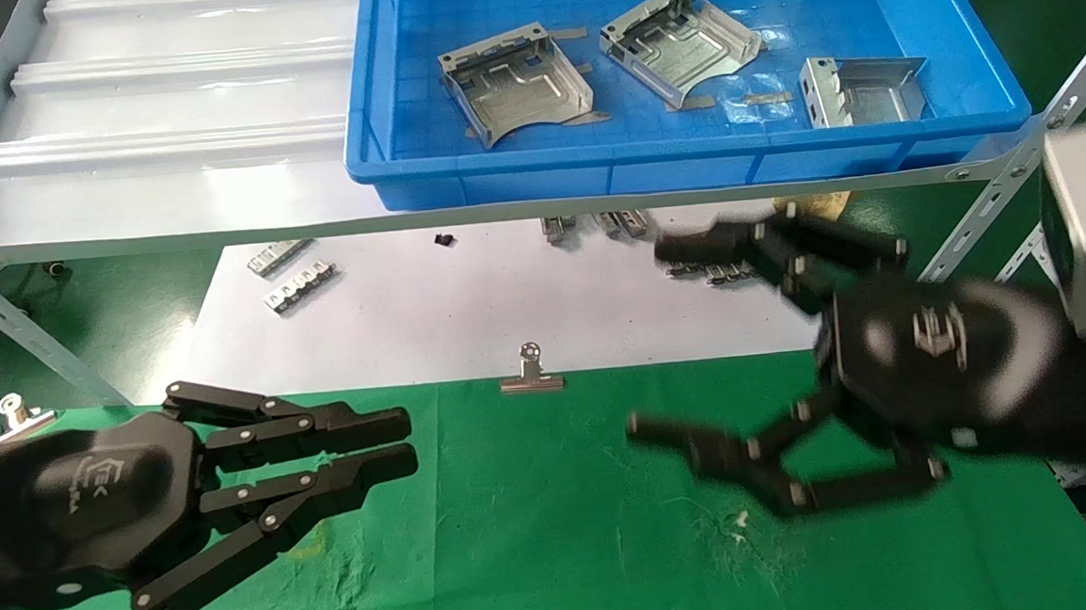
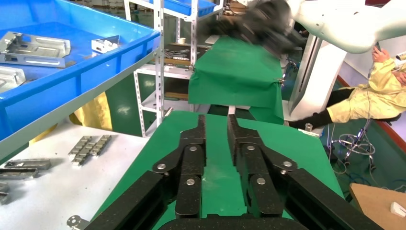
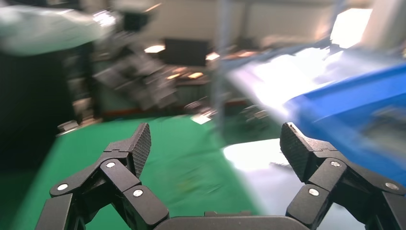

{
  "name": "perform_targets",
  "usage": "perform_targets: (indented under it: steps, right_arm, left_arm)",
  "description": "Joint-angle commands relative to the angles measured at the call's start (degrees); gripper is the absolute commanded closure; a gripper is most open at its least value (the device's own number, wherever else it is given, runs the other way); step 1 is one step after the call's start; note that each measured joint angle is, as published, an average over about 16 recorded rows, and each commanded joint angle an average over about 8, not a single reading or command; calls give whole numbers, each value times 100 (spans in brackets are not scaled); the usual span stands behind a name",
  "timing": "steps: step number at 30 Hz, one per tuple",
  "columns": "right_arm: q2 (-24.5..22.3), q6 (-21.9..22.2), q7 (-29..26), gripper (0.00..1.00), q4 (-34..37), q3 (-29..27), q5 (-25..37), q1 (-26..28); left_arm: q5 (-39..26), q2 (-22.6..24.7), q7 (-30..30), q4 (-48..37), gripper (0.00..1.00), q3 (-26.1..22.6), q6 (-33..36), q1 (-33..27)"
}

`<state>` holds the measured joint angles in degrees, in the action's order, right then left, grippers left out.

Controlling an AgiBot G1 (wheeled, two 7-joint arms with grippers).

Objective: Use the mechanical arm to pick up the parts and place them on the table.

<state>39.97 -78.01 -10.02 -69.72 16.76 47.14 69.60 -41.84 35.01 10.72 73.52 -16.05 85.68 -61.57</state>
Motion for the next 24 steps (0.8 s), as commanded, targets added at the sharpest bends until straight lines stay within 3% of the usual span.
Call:
perform_targets:
  steps: [1, 8, 13, 15, 21, 23, 24]
  right_arm:
    - [154, 246, 60, 0, 96, -24, 102, 234]
    - [1056, 1479, -200, 0, 1141, 604, 1629, 1668]
    - [1683, 2020, -352, 2, 2221, 1084, 2573, 2533]
    - [1903, 2130, -339, 15, 2700, 1240, 2851, 2807]
    - [2468, 2377, -87, 89, 4058, 1505, 3330, 3433]
    - [2635, 2420, 28, 100, 4438, 1552, 3409, 3596]
    - [2709, 2434, 86, 100, 4604, 1571, 3440, 3668]
  left_arm:
    - [0, 0, -1, -1, 100, -1, 1, -1]
    - [2, -1, -2, -2, 100, -4, 0, -2]
    - [3, -2, -3, -2, 100, -6, -1, -3]
    - [4, -2, -4, -2, 100, -7, -1, -3]
    - [6, -3, -5, -3, 100, -10, -2, -4]
    - [6, -3, -6, -3, 100, -11, -2, -4]
    - [7, -4, -6, -3, 100, -11, -3, -4]
